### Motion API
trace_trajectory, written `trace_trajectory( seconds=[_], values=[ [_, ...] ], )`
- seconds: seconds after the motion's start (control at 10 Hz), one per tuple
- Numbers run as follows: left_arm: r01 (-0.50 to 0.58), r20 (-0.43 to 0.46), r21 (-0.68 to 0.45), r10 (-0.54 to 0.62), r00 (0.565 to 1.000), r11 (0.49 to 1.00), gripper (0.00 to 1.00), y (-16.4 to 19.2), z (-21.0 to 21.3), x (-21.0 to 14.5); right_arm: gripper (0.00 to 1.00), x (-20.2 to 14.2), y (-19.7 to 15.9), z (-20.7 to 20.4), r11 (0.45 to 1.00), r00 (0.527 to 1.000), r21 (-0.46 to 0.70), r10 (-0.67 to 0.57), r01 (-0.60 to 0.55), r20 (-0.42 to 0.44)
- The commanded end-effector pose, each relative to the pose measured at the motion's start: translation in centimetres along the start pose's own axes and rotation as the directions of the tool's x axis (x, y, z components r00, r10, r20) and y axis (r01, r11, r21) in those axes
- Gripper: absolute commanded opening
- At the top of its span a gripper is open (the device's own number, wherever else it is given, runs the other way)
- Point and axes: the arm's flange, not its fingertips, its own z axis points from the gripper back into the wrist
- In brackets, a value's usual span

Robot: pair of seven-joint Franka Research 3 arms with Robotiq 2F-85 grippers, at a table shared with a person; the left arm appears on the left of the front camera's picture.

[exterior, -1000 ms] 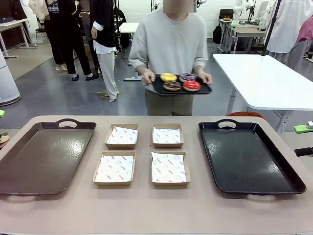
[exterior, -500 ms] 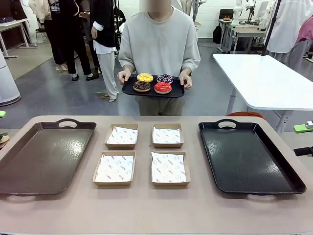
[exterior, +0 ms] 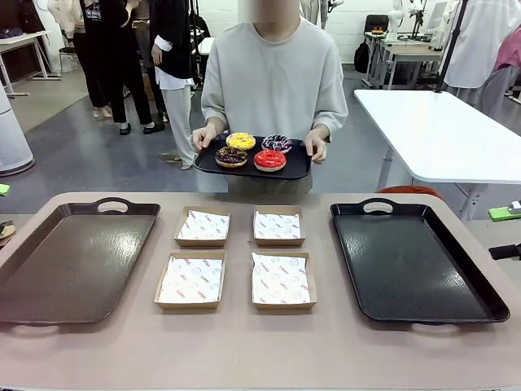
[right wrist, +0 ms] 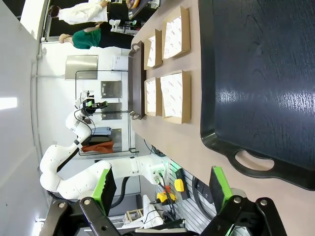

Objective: Individually package the donuts and arrange them on the tray.
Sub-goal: Pick up one Paper togo box.

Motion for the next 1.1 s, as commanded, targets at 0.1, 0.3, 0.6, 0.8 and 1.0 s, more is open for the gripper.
trace_trajectory(
  seconds=[0.1,0.3,0.6,0.8,1.0],
  values=[
    [0.000,-0.003,-0.003,0.000,1.000,1.000,1.00,-0.12,-0.03,0.10,1.00,0.14,0.17,-0.22,1.000,1.000,0.008,0.003,-0.003,0.001],
    [0.000,-0.003,-0.003,0.000,1.000,1.000,1.00,-0.12,-0.03,0.10,1.00,0.14,0.17,-0.22,1.000,1.000,0.008,0.003,-0.003,0.001],
    [0.000,-0.003,-0.003,0.000,1.000,1.000,1.00,-0.12,-0.03,0.10,1.00,0.14,0.17,-0.22,1.000,1.000,0.008,0.003,-0.003,0.001],
    [0.000,-0.003,-0.003,0.000,1.000,1.000,1.00,-0.12,-0.03,0.10,1.00,0.14,0.17,-0.22,1.000,1.000,0.008,0.003,-0.003,0.001],
    [0.000,-0.003,-0.003,0.000,1.000,1.000,1.00,-0.12,-0.03,0.10,1.00,0.14,0.17,-0.22,1.000,1.000,0.008,0.003,-0.003,0.001]
  ],
)
